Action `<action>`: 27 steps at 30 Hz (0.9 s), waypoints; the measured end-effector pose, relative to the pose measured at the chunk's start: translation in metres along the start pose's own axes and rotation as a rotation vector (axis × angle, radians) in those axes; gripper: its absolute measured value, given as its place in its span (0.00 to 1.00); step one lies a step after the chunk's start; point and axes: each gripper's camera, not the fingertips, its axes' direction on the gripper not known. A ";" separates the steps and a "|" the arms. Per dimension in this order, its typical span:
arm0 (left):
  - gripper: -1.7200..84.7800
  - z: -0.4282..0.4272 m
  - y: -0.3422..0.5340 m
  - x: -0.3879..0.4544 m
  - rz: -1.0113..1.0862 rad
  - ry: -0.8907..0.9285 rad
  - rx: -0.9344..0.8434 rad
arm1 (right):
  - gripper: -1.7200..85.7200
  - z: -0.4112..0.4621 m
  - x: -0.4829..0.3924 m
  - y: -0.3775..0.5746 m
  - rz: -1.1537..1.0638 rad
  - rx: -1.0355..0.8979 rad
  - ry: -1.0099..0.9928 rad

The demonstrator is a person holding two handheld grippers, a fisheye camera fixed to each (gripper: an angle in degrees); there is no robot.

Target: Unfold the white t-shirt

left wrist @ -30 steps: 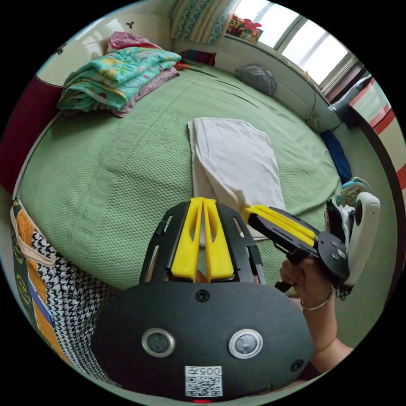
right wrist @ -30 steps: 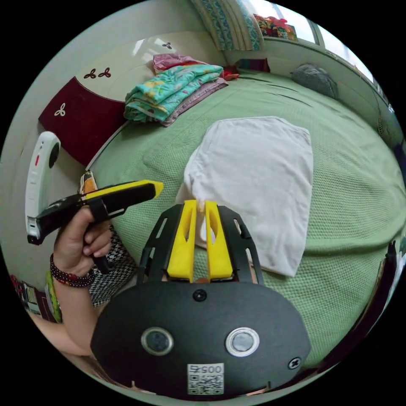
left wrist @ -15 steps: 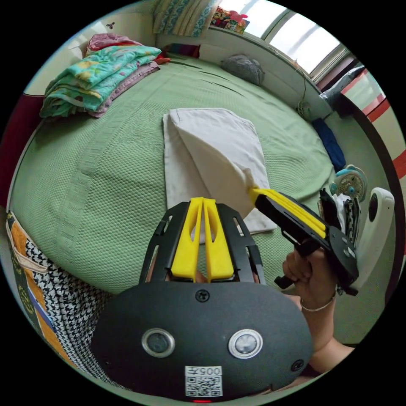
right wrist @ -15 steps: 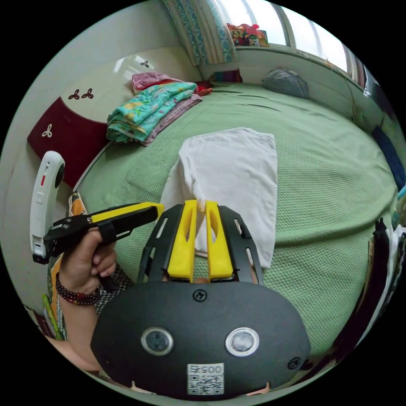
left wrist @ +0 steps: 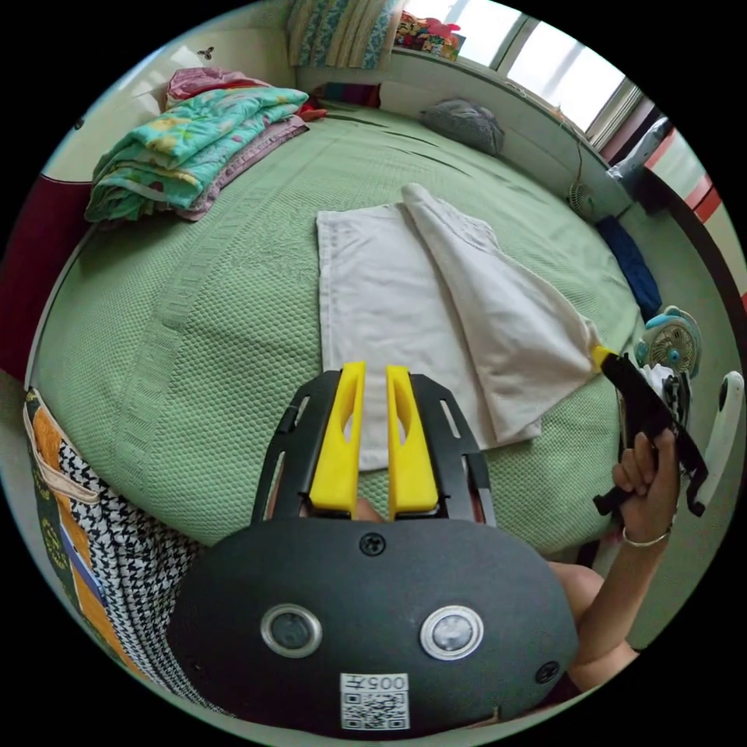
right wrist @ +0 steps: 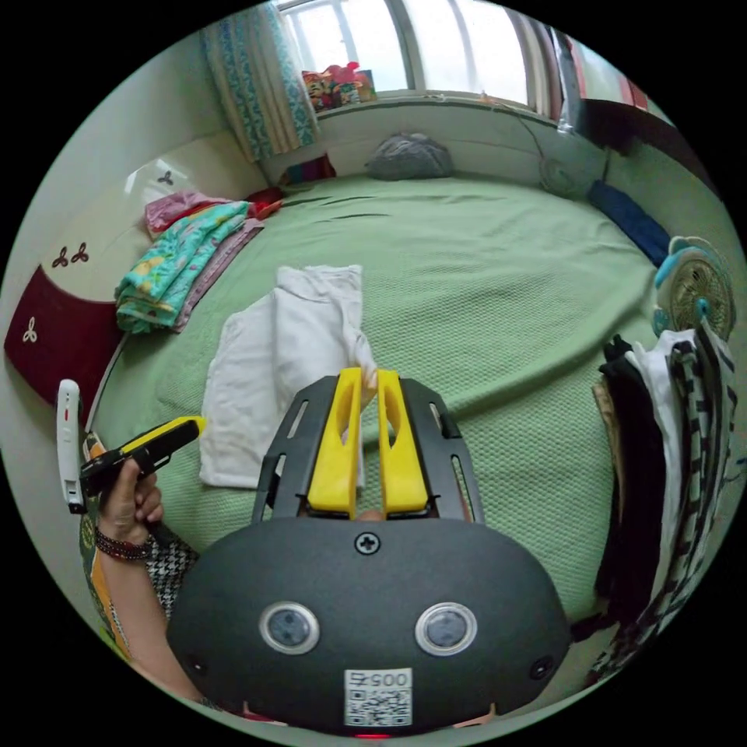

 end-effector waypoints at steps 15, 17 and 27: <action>0.12 0.020 0.002 0.046 0.023 -0.070 0.027 | 0.01 -0.031 0.086 -0.006 0.316 0.042 0.270; 0.12 0.023 0.000 0.051 0.022 -0.082 0.028 | 0.01 -0.032 0.090 -0.006 0.330 0.024 0.315; 0.15 0.051 -0.011 0.077 0.062 -0.130 -0.035 | 0.06 -0.036 0.085 -0.014 0.317 -0.010 0.327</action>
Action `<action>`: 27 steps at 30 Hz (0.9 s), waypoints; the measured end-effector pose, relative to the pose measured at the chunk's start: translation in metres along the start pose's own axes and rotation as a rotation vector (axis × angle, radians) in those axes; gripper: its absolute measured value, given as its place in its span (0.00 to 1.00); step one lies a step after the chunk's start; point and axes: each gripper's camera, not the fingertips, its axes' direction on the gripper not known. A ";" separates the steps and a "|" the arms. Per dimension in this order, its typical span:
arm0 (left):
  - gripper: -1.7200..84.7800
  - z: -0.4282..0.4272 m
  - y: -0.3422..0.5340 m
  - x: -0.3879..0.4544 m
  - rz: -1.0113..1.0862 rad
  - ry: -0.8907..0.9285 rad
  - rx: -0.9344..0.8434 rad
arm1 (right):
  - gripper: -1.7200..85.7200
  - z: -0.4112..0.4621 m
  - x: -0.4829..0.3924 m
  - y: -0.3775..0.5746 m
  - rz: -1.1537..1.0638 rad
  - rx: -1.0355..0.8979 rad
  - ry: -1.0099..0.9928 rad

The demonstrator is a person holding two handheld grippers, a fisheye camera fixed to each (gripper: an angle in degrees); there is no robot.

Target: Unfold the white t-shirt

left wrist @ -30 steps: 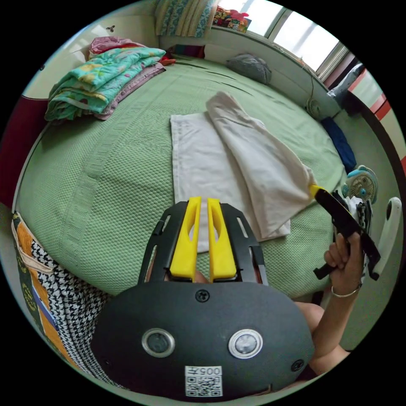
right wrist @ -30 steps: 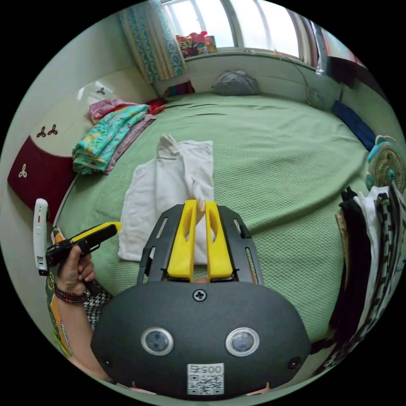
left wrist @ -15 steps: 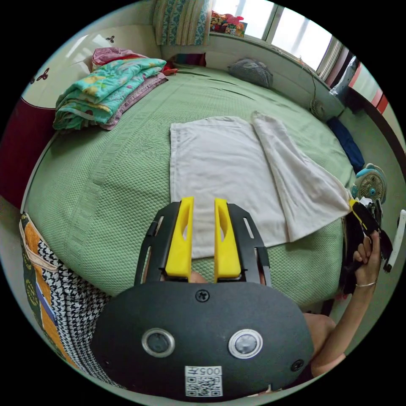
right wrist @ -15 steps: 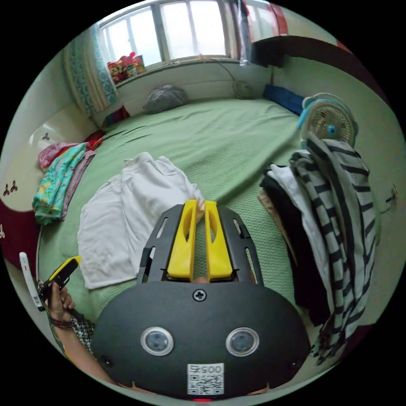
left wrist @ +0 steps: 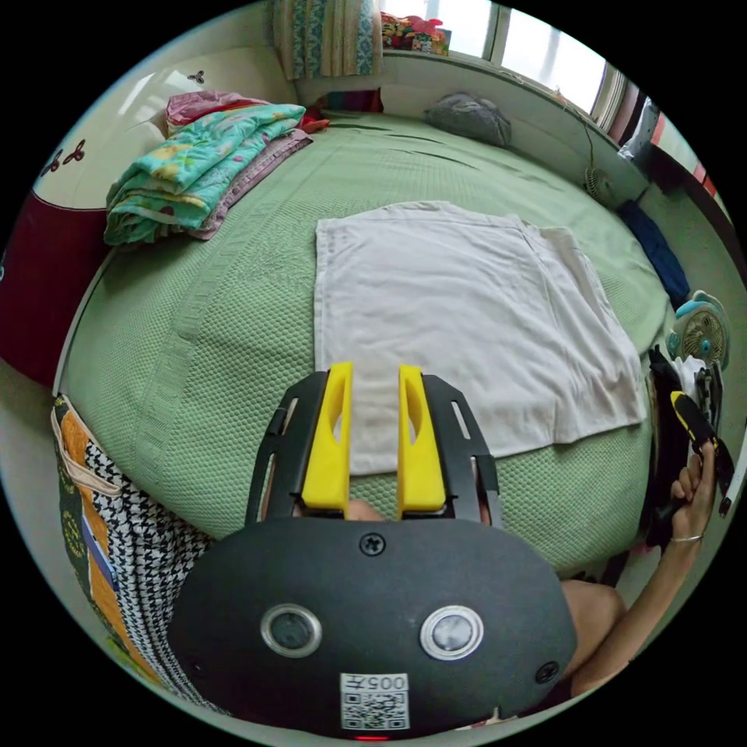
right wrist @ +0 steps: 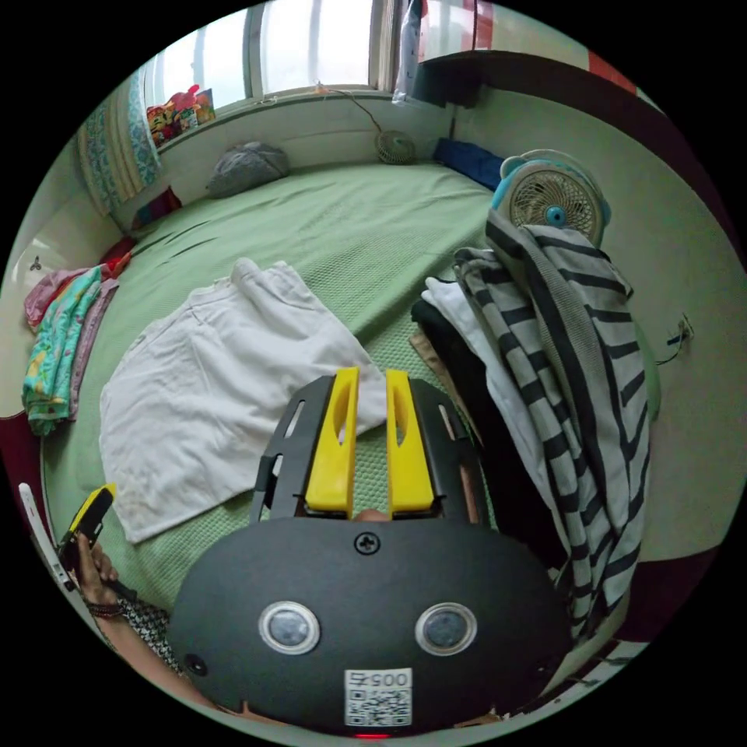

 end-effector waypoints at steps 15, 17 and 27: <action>0.11 0.032 -0.019 0.038 0.084 -0.021 -0.104 | 0.04 -0.003 -0.037 -0.006 -0.148 -0.088 -0.171; 0.08 0.033 -0.021 0.042 0.096 -0.029 -0.109 | 0.02 -0.004 -0.040 -0.009 -0.147 -0.106 -0.189; 0.03 0.018 -0.019 0.037 0.060 -0.043 -0.126 | 0.01 -0.005 -0.042 -0.012 -0.201 -0.129 -0.183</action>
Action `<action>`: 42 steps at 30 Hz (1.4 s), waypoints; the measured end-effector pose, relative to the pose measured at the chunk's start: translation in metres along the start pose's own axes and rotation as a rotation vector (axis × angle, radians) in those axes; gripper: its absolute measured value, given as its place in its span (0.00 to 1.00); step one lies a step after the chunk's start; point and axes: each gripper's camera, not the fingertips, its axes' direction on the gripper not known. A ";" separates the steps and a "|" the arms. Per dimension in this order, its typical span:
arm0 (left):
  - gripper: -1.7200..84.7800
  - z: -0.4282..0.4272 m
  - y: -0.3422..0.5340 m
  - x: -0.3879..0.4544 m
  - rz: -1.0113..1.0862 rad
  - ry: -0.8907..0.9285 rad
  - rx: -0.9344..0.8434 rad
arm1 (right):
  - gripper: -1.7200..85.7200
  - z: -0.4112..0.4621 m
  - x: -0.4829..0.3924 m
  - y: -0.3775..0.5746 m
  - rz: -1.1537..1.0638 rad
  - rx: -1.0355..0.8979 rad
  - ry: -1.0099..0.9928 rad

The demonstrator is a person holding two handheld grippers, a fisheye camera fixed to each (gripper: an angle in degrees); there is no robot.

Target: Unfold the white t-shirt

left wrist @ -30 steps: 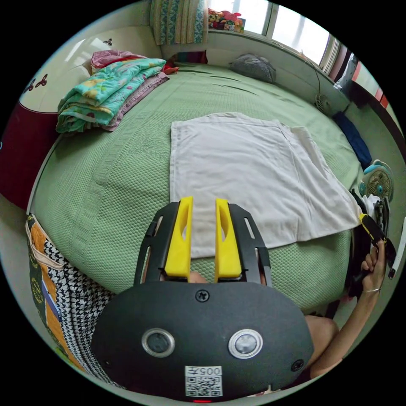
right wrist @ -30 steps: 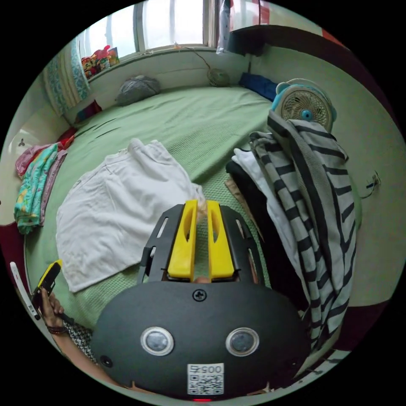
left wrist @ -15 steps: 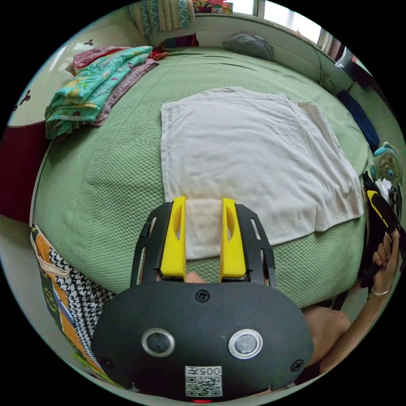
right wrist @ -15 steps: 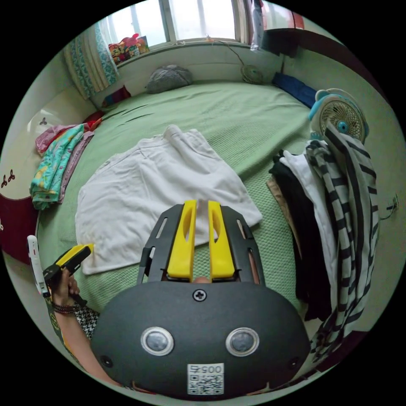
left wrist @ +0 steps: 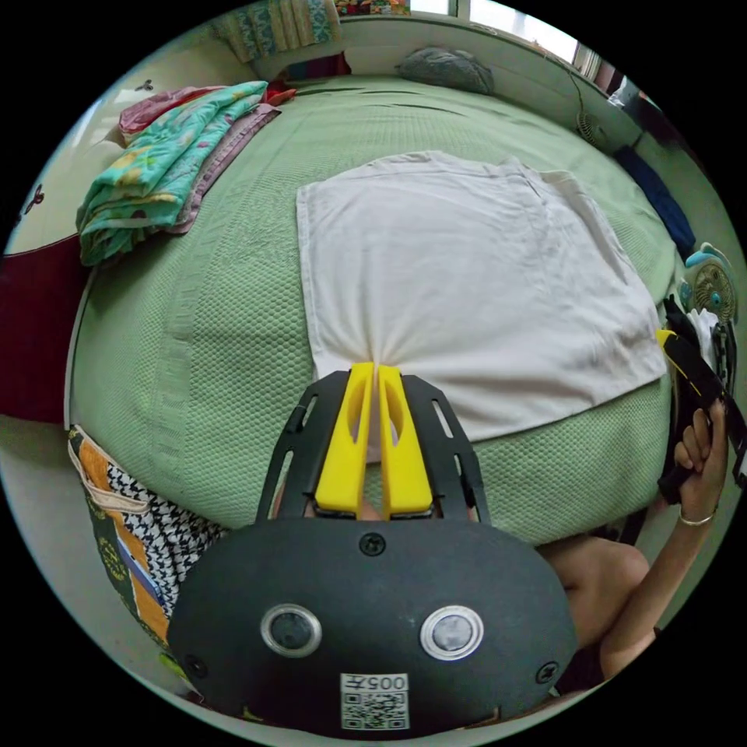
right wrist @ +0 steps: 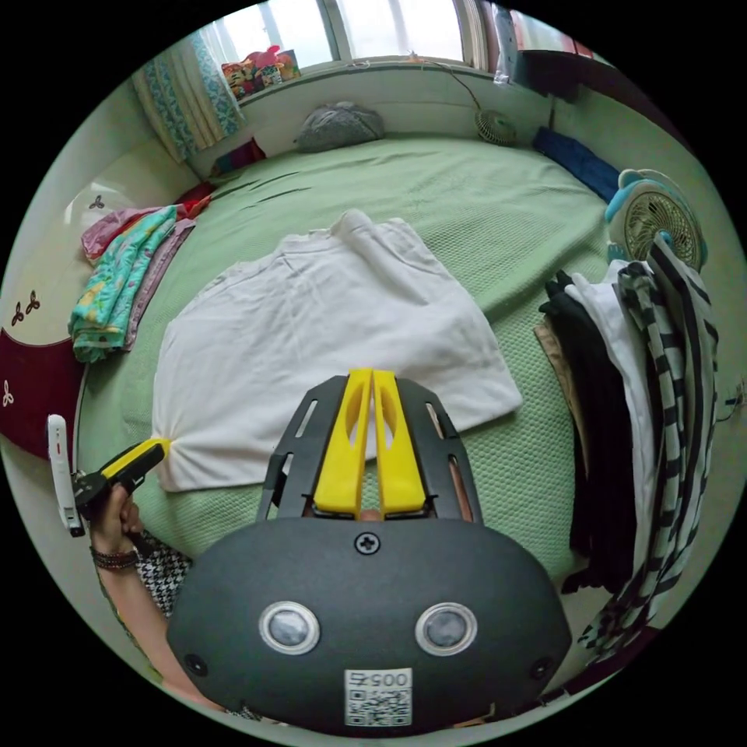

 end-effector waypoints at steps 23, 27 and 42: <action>0.02 -0.042 0.016 0.028 -0.019 0.009 0.051 | 0.01 0.017 -0.003 -0.007 -0.150 -0.048 0.051; 0.02 -0.043 0.008 0.054 0.016 0.023 0.064 | 0.01 0.021 -0.008 -0.007 -0.168 -0.058 0.063; 0.02 -0.047 -0.007 0.107 0.109 0.043 0.063 | 0.01 0.053 -0.018 0.002 -0.220 -0.117 0.136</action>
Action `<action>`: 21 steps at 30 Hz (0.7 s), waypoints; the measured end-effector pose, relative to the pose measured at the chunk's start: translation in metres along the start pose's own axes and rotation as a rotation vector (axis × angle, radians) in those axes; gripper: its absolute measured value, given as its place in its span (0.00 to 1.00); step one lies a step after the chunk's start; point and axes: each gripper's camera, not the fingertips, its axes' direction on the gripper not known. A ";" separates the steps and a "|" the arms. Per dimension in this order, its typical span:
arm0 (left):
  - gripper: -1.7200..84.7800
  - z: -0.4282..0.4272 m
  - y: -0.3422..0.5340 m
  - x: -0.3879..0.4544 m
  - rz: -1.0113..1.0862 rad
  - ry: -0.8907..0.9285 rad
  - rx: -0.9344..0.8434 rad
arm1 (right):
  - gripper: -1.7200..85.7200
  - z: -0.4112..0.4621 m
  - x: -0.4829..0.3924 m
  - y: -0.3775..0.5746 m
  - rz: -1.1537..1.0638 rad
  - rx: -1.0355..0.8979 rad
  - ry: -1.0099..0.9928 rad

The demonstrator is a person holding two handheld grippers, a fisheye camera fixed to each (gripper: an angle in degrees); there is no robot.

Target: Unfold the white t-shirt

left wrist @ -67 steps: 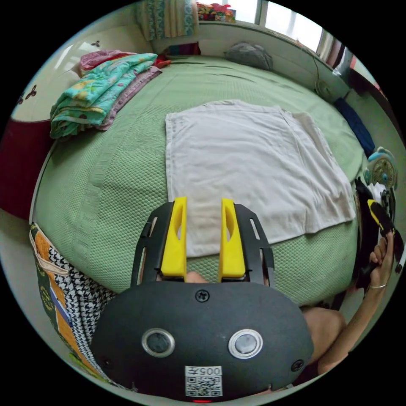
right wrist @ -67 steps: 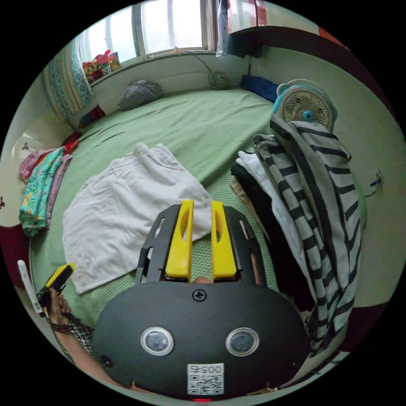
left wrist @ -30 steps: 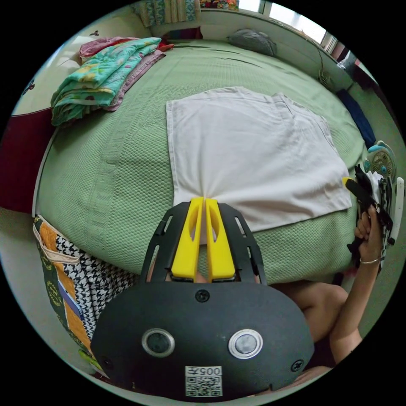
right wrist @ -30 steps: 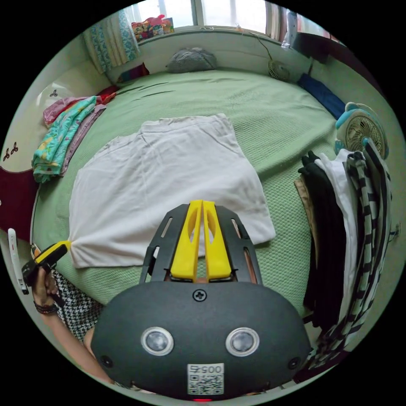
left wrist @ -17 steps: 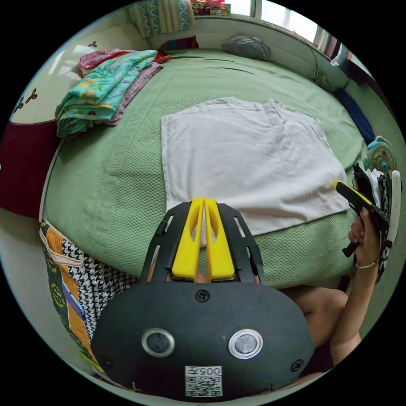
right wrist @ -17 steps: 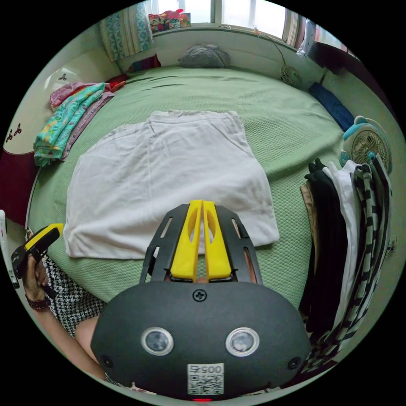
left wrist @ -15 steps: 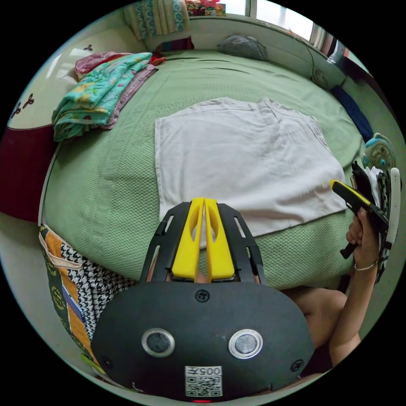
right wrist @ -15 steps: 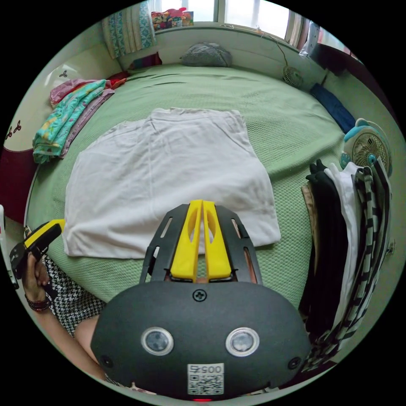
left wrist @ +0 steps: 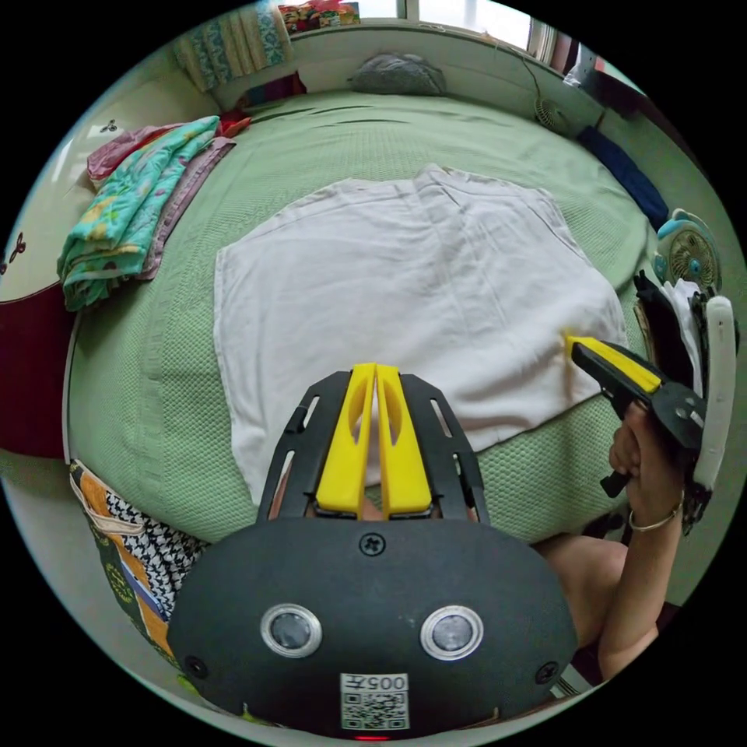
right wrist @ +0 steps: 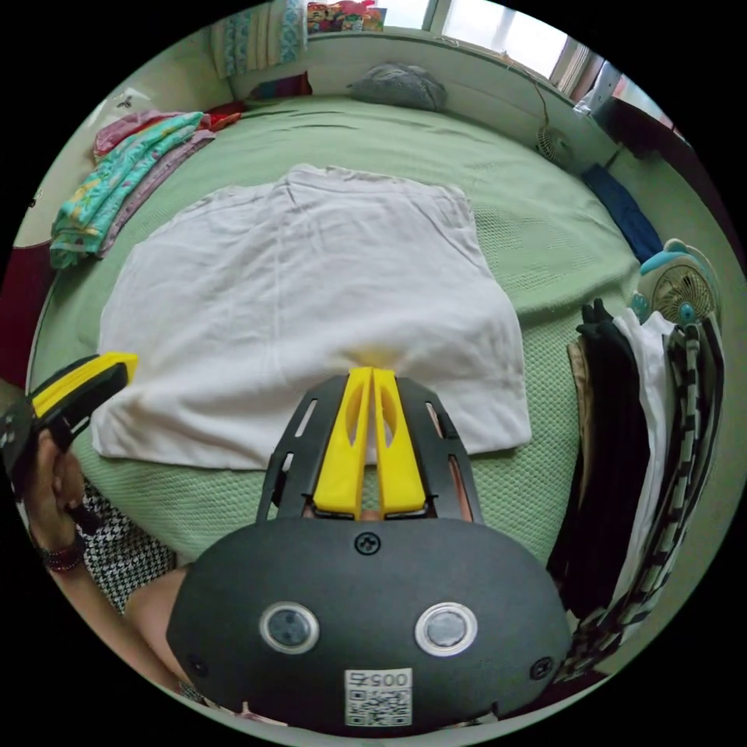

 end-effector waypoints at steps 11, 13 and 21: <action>0.01 -0.024 0.008 0.010 0.012 0.039 0.065 | 0.02 -0.025 0.004 0.011 -0.028 0.179 -0.109; 0.01 -0.029 0.012 0.012 0.019 0.042 0.073 | 0.03 -0.024 0.008 0.005 -0.043 0.192 -0.112; 0.01 -0.035 0.020 0.008 0.013 0.027 0.064 | 0.09 0.011 0.052 -0.083 0.007 0.207 -0.064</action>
